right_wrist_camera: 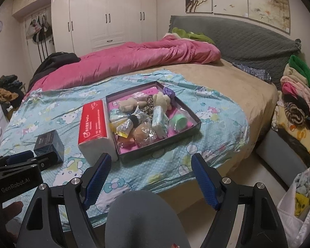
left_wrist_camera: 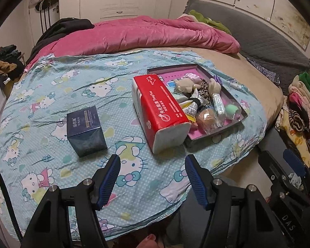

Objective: Organize soft objects

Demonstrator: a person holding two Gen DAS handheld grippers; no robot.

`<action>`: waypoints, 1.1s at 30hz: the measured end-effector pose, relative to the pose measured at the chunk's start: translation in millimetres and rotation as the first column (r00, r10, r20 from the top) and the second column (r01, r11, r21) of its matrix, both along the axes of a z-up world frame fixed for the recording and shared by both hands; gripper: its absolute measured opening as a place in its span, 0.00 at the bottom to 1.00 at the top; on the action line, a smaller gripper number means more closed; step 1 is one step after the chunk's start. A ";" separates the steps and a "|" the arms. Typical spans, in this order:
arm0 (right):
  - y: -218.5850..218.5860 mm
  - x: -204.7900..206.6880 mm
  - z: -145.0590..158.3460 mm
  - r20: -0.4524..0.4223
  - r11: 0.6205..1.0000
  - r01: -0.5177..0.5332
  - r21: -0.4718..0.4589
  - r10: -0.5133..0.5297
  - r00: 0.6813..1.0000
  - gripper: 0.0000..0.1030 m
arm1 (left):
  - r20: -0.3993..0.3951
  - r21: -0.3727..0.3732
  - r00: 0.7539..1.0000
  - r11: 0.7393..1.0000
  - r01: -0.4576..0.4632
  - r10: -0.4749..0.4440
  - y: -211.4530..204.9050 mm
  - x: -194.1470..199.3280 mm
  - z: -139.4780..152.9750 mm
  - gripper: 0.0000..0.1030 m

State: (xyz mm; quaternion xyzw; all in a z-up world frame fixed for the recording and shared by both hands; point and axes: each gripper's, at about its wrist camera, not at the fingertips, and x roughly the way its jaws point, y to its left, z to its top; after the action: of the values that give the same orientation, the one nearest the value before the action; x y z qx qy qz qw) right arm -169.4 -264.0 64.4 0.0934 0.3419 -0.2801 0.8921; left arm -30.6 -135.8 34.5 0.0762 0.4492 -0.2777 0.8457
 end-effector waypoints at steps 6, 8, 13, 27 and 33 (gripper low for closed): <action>-3.8 1.0 -3.6 -0.017 1.000 0.003 0.009 -0.003 1.000 0.78 | -0.010 0.007 1.000 1.000 0.001 -0.001 -3.7 -1.0 -3.9 0.63; -3.8 0.9 -4.0 -0.020 1.000 0.005 0.005 -0.005 1.000 0.78 | -0.010 0.009 1.000 1.000 0.001 -0.001 -4.2 -1.1 -4.5 0.63; -1.8 2.5 -6.5 -0.023 1.000 -0.006 0.002 0.006 1.000 0.78 | -0.010 0.012 1.000 1.000 0.004 -0.004 -6.3 -1.6 -4.7 0.63; -0.3 3.5 -7.5 -0.022 1.000 -0.014 0.004 0.014 1.000 0.78 | -0.018 0.021 1.000 1.000 0.009 -0.009 -6.6 -2.3 -8.2 0.63; 0.3 3.1 -8.9 -0.022 1.000 -0.016 0.008 0.016 1.000 0.78 | -0.020 0.023 1.000 1.000 0.008 -0.008 -6.3 -2.3 -8.2 0.63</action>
State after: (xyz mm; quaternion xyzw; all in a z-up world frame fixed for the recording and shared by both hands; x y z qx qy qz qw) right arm -166.3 -263.8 55.5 0.0909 0.3537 -0.2727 0.8901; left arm -32.9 -142.1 26.2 0.0852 0.4607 -0.2766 0.8390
